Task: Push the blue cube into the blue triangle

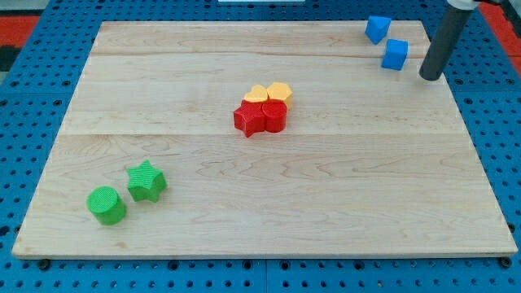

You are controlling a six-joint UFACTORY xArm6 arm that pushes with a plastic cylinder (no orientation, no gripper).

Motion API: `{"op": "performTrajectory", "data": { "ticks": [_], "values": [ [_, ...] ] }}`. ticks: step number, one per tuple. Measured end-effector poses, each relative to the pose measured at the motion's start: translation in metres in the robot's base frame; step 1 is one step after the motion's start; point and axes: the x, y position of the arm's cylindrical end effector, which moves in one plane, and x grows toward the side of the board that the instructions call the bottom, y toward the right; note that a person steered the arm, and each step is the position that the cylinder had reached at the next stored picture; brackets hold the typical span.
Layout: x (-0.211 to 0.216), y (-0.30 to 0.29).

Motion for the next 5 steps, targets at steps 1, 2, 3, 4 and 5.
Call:
{"op": "performTrajectory", "data": {
  "ticks": [1,2,3,4,5],
  "values": [
    [-0.03,0.0],
    [-0.051,-0.007],
    [-0.044,-0.02],
    [-0.017,-0.014],
    [0.003,-0.018]
  ]
}}
